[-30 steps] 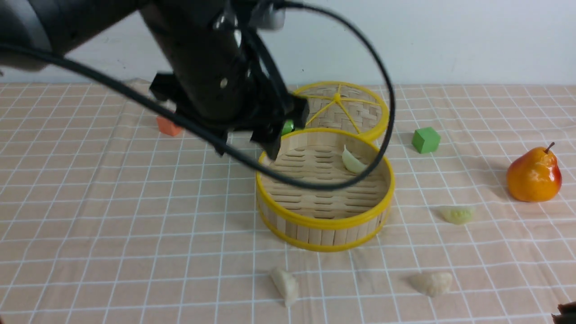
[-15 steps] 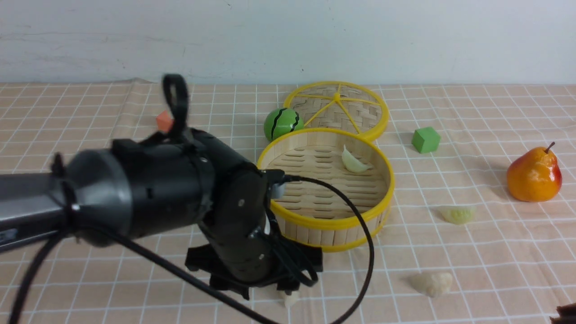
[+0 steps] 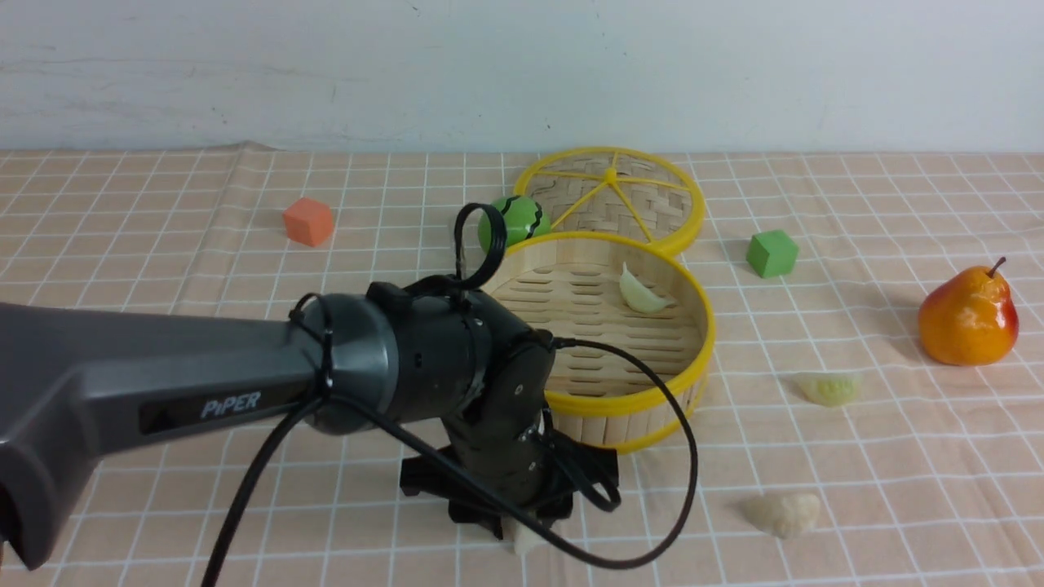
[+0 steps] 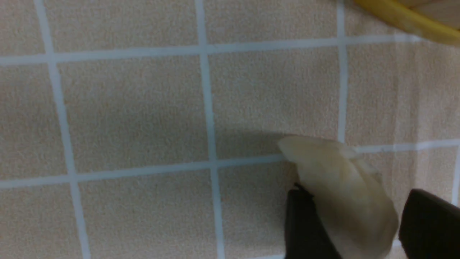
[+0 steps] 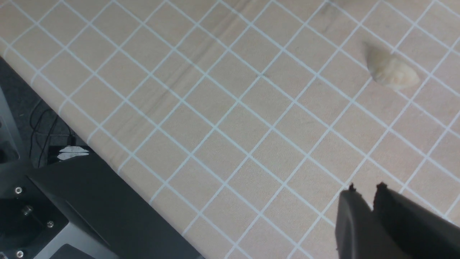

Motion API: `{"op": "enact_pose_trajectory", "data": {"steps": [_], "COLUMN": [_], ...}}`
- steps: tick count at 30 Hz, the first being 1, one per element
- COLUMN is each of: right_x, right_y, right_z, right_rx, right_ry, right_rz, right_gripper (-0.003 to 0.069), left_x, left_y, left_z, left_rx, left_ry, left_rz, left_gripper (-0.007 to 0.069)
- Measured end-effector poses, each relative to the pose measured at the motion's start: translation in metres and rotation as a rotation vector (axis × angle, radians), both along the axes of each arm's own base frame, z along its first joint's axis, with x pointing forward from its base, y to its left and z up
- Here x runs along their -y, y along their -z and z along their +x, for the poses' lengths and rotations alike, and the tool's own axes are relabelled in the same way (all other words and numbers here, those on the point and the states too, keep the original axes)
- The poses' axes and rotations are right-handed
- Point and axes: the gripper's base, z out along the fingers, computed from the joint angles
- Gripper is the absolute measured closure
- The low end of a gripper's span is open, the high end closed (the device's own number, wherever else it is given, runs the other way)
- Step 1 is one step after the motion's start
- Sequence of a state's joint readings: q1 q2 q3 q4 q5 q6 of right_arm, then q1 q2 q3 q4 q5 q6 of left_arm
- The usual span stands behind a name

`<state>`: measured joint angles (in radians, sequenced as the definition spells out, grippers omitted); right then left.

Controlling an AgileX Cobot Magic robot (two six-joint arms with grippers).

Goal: Put the dumplings into the steamer on the table with the brown tablecloth.
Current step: 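Reach for and grasp a dumpling on the table with the left gripper, then place the dumpling into the bamboo steamer basket with the left gripper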

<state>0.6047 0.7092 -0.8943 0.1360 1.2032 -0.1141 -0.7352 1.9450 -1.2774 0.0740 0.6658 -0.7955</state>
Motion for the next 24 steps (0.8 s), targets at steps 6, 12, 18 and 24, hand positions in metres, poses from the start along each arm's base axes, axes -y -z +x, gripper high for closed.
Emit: {"op": "enact_pose_trajectory", "data": {"steps": [6,12,18,24], "right_x": [0.000,0.001,0.004,0.005], "right_y": [0.000,0.000,-0.001,-0.001], "right_z": [0.000,0.001,0.005,0.006], "right_rx": [0.000,0.010,0.044,0.037], "right_ry": [-0.001,0.005,0.046,0.099], "right_rz": [-0.001,-0.013,-0.033,-0.015], "right_gripper": [0.0574,0.0571,0.0566,0.0564], "left_x": [-0.002,-0.007,-0.004,-0.007], "left_y": [-0.002,-0.045,-0.119,-0.146], "left_z": [-0.001,-0.006,0.004,0.065], "left_rx": [-0.010,0.045,0.227,0.277], "left_ry": [0.018,0.107,0.185,0.159], "left_rz": [0.027,0.029,-0.014,-0.047], "left_gripper": [0.0393,0.0393,0.0393,0.0393]}}
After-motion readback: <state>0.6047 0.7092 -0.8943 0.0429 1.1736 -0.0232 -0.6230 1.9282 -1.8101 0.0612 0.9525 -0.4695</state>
